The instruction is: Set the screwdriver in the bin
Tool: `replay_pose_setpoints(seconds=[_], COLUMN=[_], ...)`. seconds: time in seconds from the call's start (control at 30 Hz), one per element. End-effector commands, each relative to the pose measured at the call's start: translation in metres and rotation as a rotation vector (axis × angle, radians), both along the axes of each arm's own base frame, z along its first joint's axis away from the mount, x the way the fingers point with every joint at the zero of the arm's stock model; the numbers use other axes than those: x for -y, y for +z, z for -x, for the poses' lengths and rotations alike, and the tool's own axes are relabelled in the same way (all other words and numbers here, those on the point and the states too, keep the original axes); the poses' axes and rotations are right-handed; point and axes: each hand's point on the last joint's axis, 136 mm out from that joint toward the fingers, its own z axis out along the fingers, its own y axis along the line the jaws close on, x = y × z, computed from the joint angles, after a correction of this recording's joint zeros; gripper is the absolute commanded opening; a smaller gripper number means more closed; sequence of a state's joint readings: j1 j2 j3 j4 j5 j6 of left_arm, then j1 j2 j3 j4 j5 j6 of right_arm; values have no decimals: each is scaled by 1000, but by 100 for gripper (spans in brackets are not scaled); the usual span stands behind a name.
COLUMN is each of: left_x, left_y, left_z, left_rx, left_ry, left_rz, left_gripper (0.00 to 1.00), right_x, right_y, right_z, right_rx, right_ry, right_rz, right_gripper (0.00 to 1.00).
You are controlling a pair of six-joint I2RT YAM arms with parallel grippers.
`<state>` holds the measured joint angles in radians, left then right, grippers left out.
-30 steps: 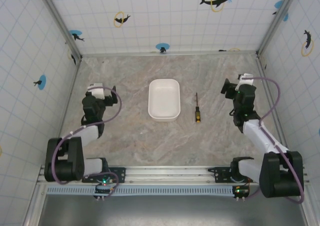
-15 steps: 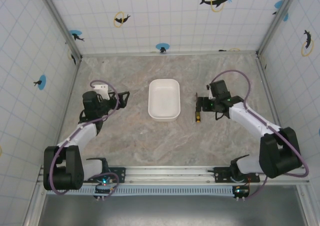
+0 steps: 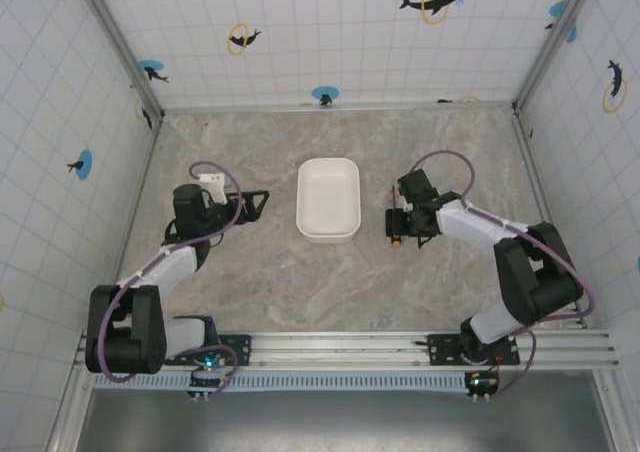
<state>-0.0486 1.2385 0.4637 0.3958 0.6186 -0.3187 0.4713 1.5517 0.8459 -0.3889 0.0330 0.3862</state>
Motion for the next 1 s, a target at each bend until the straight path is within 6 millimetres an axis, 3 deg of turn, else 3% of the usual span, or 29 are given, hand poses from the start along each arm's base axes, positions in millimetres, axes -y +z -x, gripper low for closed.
replay_pose_setpoints(seconds=[0.0,0.4,0.73,0.87,0.97], left_x=[4,4,6,7,7], left_y=[-7,0,-1,0,2], left_z=[5,1,3,4,5], left_rx=[-26,-14,-17,-15,-11], left_ry=[-19,-24,-38,-43,-43], left_rz=[8,-5,-1,-1,-5], left_gripper=[98,98,98,98,98], right_x=[-7,-12,-16,-24,-30], right_y=[0,-13,-12,10,57], right_z=[-12,-14,-14,-23,-44], right_rx=[23,-2,-20,6,92], right_ry=[-14,-9,-10,-15,-43], right_rz=[-4,46,17,-68,-161], right_gripper=[77,56,22,12,3])
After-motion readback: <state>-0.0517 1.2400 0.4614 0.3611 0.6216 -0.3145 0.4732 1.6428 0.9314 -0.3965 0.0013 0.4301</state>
